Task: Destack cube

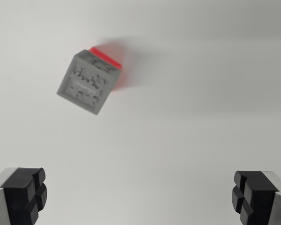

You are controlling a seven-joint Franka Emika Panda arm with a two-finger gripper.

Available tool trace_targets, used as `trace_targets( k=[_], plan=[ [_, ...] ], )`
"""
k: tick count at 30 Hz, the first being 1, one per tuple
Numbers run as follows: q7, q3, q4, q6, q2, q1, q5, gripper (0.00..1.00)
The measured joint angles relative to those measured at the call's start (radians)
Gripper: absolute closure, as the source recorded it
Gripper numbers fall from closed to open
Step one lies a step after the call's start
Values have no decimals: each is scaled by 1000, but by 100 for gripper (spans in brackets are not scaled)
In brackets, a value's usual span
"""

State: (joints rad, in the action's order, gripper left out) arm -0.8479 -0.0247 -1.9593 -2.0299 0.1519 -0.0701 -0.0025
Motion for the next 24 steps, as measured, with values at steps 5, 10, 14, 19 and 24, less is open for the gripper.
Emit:
trace_targets(
  k=[5, 10, 14, 19, 24],
  plan=[
    [-45, -1, -16, -25, 3, 8, 0, 0],
    [-106, -1, -38, -57, 6, 20, 0, 0],
    [-177, -2, -61, -95, 11, 33, 2, 0],
    [-265, -3, -87, -141, 21, 51, 3, 0],
    [-376, -3, -117, -198, 35, 72, 3, 0]
  ],
)
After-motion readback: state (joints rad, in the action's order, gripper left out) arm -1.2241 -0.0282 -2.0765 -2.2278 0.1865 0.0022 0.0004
